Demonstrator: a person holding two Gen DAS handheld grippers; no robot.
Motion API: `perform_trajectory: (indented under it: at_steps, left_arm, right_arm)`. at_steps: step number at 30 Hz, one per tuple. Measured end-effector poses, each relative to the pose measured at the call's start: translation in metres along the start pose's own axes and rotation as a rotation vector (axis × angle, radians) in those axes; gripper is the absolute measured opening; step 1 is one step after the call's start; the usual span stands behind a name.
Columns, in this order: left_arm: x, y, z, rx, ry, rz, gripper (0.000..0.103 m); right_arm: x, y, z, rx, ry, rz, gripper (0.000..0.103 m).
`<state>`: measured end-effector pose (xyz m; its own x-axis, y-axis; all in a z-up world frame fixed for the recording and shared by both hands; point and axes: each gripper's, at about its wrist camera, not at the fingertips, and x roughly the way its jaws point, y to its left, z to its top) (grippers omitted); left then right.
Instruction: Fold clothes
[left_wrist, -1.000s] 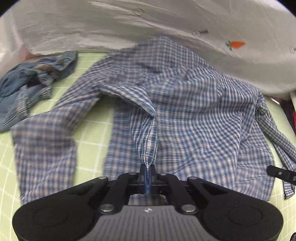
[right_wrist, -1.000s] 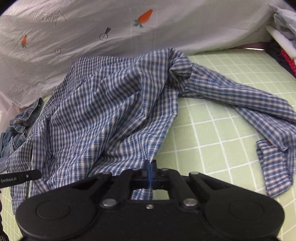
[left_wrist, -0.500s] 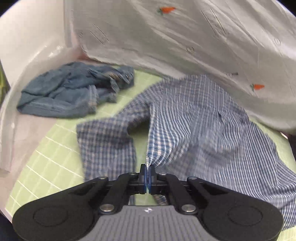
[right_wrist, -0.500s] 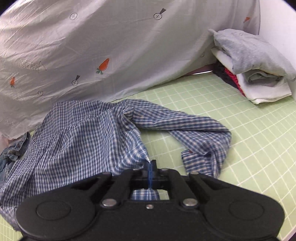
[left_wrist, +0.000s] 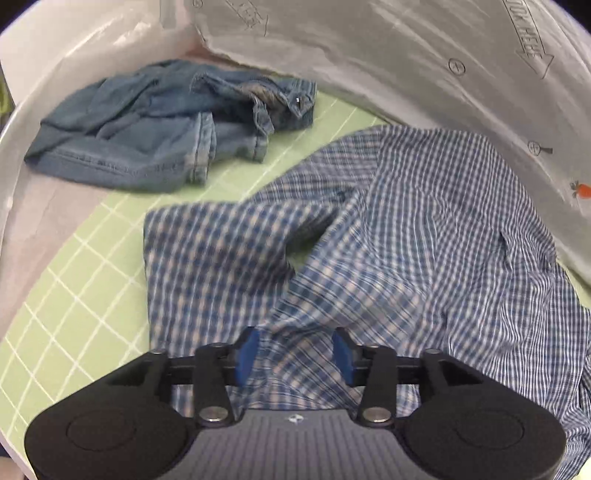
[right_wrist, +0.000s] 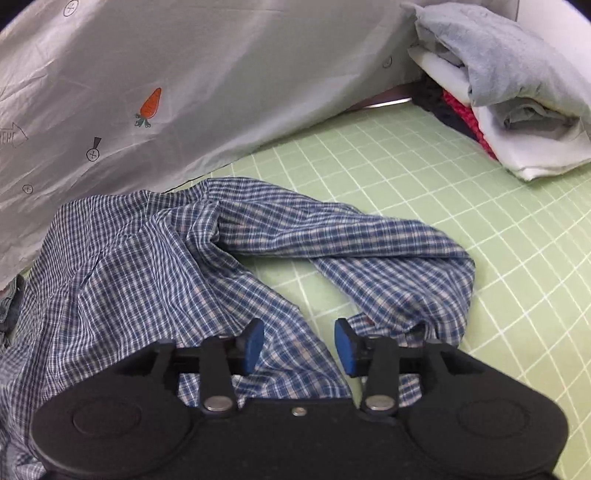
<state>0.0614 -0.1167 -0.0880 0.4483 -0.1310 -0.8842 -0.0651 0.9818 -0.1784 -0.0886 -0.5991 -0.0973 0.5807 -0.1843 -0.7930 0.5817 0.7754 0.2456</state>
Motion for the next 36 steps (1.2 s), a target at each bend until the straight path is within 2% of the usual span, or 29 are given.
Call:
perform_trajectory:
  at_steps: [2,6,10,11,13,15,17,18,19,20,25,31,33,36]
  left_arm:
    - [-0.003,0.000,-0.012,0.020,0.004,-0.002,0.077]
    - [-0.004,0.008,-0.035,-0.003,0.045,0.038,0.079]
    - [-0.010,0.020,-0.050,-0.075,0.071,0.003,0.079]
    - [-0.013,0.021,-0.051,-0.084,0.063,-0.004,0.079]
    - [-0.017,0.021,-0.054,-0.090,0.052,-0.029,0.079]
    - [-0.020,0.021,-0.057,-0.093,0.045,-0.059,0.075]
    - [-0.022,0.020,-0.061,-0.095,0.045,-0.093,0.052]
    - [-0.021,0.020,-0.062,-0.099,0.047,-0.111,0.045]
    - [-0.022,0.021,-0.064,-0.099,0.050,-0.123,0.020]
    - [-0.023,0.022,-0.066,-0.098,0.053,-0.133,0.003]
    - [-0.050,0.036,-0.070,-0.091,0.006,-0.184,0.001]
    - [-0.087,0.070,-0.066,-0.162,-0.046,-0.222,0.001]
    - [-0.090,0.077,-0.066,-0.161,-0.054,-0.204,0.001]
    - [-0.080,0.082,-0.069,-0.142,-0.031,-0.128,0.002]
  right_arm:
    - [0.003,-0.006,-0.008,0.027,0.028,0.022,0.059]
    - [0.007,-0.010,-0.025,-0.002,0.064,-0.037,0.064]
    - [0.010,-0.019,-0.033,0.026,0.089,-0.007,0.065]
    - [0.011,-0.020,-0.036,0.033,0.098,0.002,0.062]
    - [0.013,-0.022,-0.040,0.032,0.124,0.002,0.046]
    - [0.013,-0.019,-0.045,-0.009,0.131,-0.019,0.023]
    - [0.008,-0.017,-0.049,-0.052,0.113,-0.026,0.011]
    - [0.002,-0.017,-0.051,-0.056,0.090,-0.024,0.004]
    - [-0.005,-0.018,-0.053,-0.058,0.065,-0.022,0.003]
    - [-0.011,-0.020,-0.055,-0.057,0.049,-0.022,0.002]
    - [-0.042,-0.040,-0.064,-0.026,0.005,-0.016,0.001]
    - [-0.091,-0.057,-0.072,0.009,-0.080,-0.031,0.001]
    - [-0.099,-0.062,-0.076,0.045,-0.068,-0.009,0.001]
    - [-0.102,-0.061,-0.086,0.047,-0.025,0.004,0.001]
